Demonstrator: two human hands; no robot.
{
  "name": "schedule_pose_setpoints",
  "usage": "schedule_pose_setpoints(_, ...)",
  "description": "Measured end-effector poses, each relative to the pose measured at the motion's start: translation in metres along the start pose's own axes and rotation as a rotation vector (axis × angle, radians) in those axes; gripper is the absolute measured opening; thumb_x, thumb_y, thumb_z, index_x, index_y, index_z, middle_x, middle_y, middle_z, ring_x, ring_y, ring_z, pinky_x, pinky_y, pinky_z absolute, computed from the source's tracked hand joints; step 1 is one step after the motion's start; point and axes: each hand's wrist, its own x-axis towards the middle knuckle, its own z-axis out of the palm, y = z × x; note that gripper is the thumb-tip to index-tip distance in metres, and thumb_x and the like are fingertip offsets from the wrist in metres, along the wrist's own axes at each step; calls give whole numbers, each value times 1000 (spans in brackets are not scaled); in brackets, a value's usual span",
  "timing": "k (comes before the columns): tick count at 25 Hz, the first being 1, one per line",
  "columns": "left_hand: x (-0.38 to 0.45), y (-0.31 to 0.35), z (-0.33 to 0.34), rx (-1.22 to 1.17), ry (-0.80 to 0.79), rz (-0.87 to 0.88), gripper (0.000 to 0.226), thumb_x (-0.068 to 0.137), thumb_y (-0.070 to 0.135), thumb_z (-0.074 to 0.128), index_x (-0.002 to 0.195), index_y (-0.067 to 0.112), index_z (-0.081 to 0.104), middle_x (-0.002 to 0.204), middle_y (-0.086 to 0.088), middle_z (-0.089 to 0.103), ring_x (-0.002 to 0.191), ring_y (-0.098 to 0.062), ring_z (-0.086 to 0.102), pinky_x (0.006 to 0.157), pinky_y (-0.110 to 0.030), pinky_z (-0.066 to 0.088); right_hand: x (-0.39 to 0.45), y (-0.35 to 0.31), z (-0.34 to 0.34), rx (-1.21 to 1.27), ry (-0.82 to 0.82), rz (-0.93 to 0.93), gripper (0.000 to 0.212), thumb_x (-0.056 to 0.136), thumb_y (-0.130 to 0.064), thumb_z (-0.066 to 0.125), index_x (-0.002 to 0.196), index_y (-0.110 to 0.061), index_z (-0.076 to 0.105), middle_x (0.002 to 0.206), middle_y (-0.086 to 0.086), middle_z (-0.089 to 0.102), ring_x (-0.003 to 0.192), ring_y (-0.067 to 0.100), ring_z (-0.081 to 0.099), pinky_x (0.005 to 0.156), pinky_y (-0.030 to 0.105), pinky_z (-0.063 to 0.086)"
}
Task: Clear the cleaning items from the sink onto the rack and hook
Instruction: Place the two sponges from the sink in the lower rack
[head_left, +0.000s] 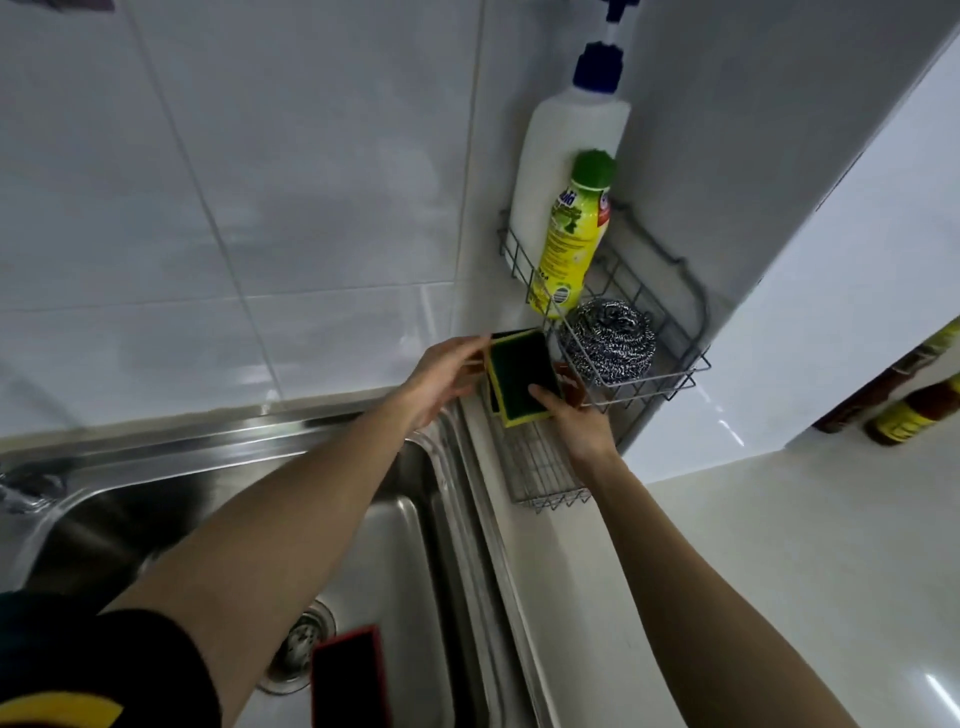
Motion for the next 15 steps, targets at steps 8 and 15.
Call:
schedule_pose_setpoints(8,34,-57,-9,1073,-45,356,59,102,22,30,153,13,2,162,-5,-1,149,-18,-3,122,-34,2,54,8,17,-417,67,84,56,101,-32,44,144,2,36,150,22,40,140,34,38,111,24,33)
schedule_pose_setpoints(15,37,-71,-8,1173,-124,362,61,102,30,27,152,12,-3,162,-5,-6,149,-15,-7,122,-35,2,63,6,35,-623,111,26,46,104,-18,37,141,10,34,144,31,43,135,40,41,108,39,32)
